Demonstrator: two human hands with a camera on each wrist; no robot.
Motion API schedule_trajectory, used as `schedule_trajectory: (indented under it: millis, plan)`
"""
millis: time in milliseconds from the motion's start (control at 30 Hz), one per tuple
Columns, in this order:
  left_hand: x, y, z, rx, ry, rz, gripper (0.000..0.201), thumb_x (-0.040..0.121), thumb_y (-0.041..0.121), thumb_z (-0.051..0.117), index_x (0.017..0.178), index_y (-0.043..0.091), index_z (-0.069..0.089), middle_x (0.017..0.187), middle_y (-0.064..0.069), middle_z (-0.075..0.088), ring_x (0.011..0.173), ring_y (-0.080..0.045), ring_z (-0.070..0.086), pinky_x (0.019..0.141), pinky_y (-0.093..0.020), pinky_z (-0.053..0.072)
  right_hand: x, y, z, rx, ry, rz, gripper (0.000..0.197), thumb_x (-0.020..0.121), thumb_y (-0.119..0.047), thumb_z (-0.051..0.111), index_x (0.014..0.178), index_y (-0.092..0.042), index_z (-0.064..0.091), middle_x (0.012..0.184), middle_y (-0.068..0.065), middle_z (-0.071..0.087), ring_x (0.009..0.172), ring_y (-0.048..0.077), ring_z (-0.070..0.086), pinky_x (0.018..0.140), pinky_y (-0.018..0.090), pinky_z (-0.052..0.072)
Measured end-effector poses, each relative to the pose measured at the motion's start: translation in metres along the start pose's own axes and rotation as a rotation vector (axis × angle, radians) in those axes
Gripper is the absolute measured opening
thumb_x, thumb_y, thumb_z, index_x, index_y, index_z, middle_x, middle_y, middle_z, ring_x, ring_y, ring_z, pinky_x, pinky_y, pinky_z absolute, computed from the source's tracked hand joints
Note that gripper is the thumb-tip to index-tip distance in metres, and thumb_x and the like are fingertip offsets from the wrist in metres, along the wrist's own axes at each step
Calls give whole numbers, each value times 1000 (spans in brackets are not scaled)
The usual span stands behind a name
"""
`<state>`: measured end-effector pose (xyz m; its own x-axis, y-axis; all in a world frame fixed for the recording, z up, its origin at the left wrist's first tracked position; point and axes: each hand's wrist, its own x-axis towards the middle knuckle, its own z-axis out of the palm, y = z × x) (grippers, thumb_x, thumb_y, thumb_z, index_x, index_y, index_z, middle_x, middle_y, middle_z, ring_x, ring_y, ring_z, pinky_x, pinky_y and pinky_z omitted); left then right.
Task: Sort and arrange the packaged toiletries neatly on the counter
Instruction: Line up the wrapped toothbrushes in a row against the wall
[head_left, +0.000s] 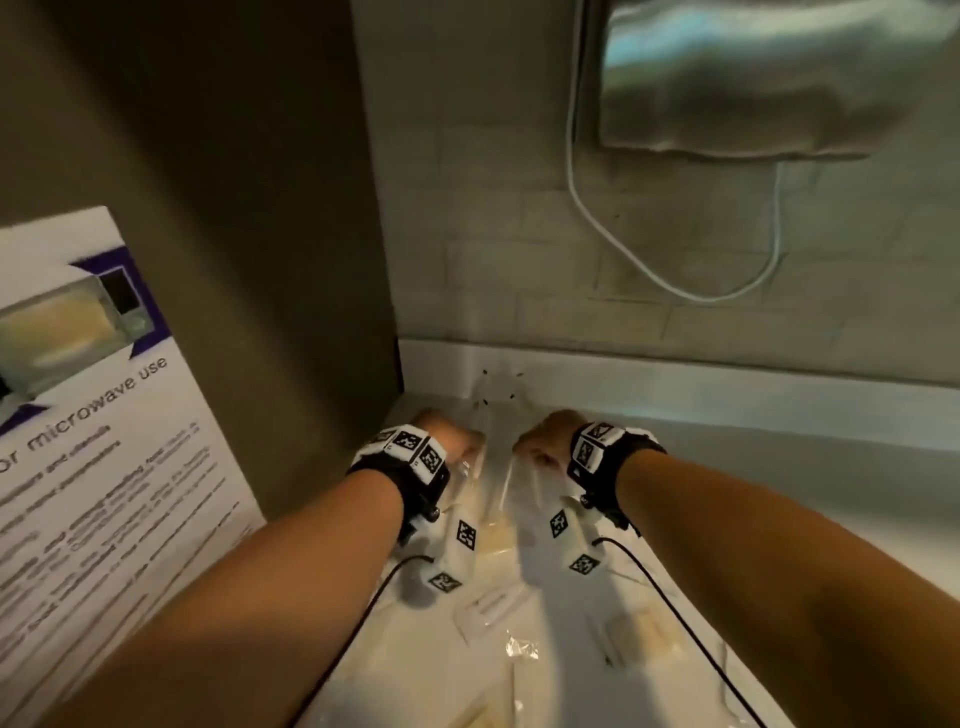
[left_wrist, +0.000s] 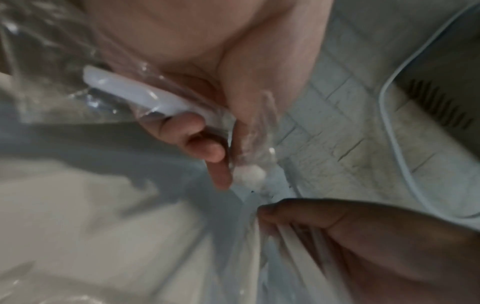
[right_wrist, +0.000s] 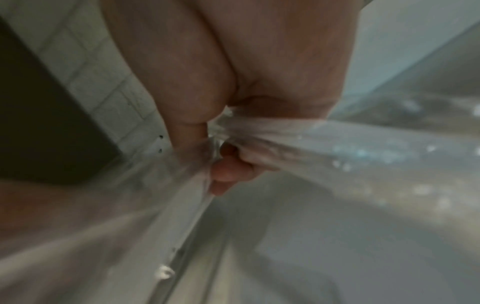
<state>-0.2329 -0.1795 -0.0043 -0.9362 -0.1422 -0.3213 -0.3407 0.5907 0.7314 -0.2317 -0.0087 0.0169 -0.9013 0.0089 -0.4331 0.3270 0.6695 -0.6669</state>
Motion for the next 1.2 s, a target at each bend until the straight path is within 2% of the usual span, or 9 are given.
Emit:
schedule_trajectory:
  millis: [167,267,367,533,667,733,867,1033,1200]
  plan:
    - [33,-4,21,81,-41,-78,34,64,47,72,61,13,70,65,-5,74,63,-23,71,67,-29,57,40,12,2,48,8,30,23,73,-24,81,64,-11,65,66,5,65,63,22,61,74,31,55]
    - [44,-12,29,111,-82,-99,41,61,52,68,51,12,65,52,-5,67,55,-25,67,68,-29,56,54,25,6,18,44,43,43,64,-43,84,82,-8,65,86,8,70,85,28,68,88,42,56]
    - [46,-13,28,101,-78,-88,55,62,62,68,42,11,61,43,-3,61,47,-23,61,74,-35,59,61,36,6,45,108,68,78,55,-58,83,109,-8,57,103,12,68,93,34,67,87,46,55]
    - [51,-16,14,-34,-27,-126,60,80,65,61,59,9,61,47,-8,59,45,-23,57,62,-29,51,80,52,-2,203,222,157,107,35,-83,63,115,-13,58,104,14,70,85,34,68,74,43,56]
    - [62,-20,-2,-183,95,-114,50,93,35,49,106,-11,61,101,-32,68,95,-44,67,83,-46,54,88,62,-12,295,288,166,85,59,-64,45,123,-8,53,112,18,66,95,38,65,89,51,51]
    - [60,-22,-4,-34,101,-43,38,99,19,47,124,-8,56,125,-27,61,117,-41,59,81,-33,51,67,54,-20,208,288,139,60,78,-45,49,119,-2,60,110,19,66,99,37,64,86,37,51]
    - [55,-24,-5,110,42,-32,33,99,16,52,124,-3,63,128,-22,63,119,-35,59,55,-11,35,66,62,-28,-4,260,174,43,90,-37,55,113,-2,64,104,17,65,101,35,63,81,31,48]
    - [40,-20,-2,226,50,33,33,103,17,40,127,5,59,135,-14,58,123,-30,57,102,-32,45,63,52,-23,-129,290,170,59,87,-39,61,132,-5,47,133,18,51,119,37,53,97,41,46]
    - [44,-20,-12,331,138,169,30,99,13,47,120,2,65,131,-15,62,120,-31,58,100,-31,44,43,21,-4,-340,256,-310,43,90,-35,57,129,-21,52,134,7,53,125,29,46,104,40,41]
